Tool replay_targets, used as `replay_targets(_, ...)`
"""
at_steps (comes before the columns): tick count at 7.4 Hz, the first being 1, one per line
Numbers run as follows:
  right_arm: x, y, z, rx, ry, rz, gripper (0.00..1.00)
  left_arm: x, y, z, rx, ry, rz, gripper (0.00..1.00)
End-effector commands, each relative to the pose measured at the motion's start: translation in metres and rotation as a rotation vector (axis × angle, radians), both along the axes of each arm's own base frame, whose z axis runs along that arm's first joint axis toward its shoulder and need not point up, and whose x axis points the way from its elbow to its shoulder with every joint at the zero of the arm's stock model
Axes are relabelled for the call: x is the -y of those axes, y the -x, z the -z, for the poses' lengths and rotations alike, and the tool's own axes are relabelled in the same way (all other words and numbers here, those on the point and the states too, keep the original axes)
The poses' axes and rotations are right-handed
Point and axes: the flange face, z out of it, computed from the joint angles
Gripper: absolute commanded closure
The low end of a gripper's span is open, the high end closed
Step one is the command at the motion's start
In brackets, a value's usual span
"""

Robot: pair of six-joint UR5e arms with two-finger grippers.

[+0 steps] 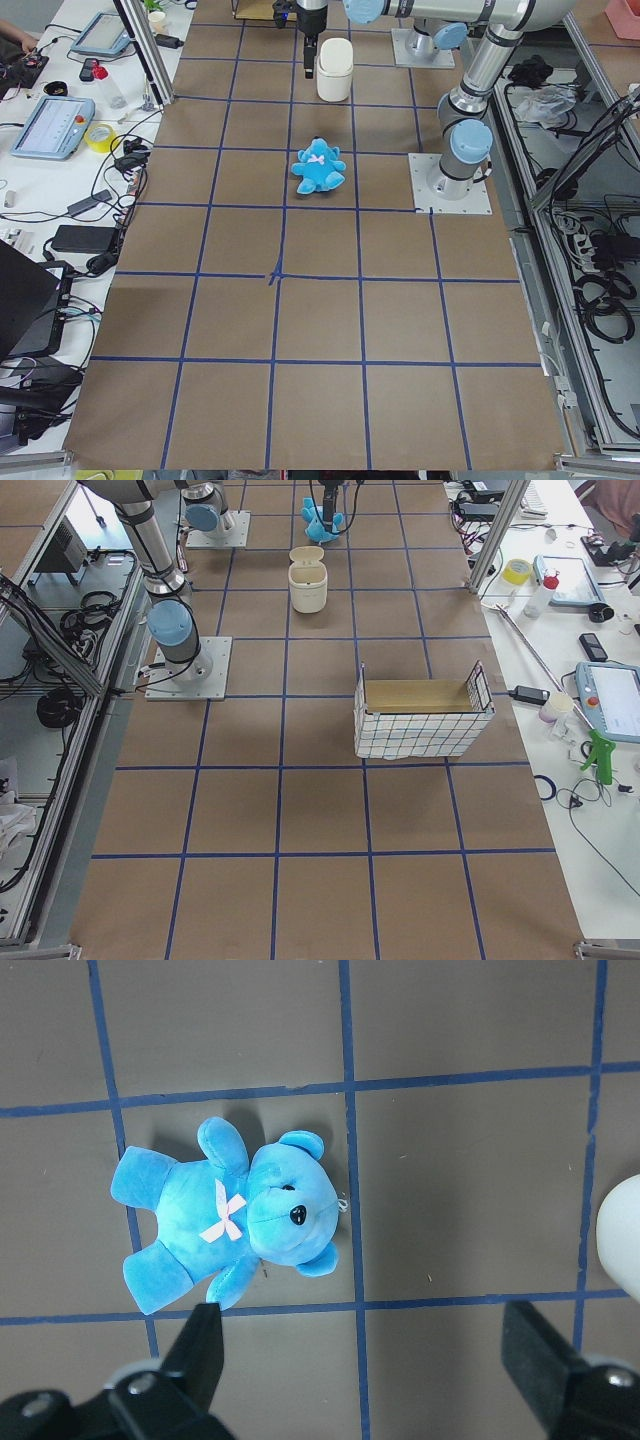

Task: Open trash can with right arm
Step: 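Raise the open right gripper away from the trash can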

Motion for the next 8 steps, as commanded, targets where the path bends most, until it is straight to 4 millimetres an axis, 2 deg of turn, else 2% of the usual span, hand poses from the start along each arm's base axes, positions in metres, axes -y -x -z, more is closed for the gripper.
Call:
replay_targets(1,0.0060,0.0126,-0.0067,-0.003,0.010,0.003,0.00,0.0000,0.0000,0.0000,0.000,0.000,0.001,0.00)
replay_targets(8,0.0062,0.0098,-0.0077,-0.008,0.019,-0.060,0.00,0.0000,0.0000,0.0000,0.000,0.000,-0.001,0.00)
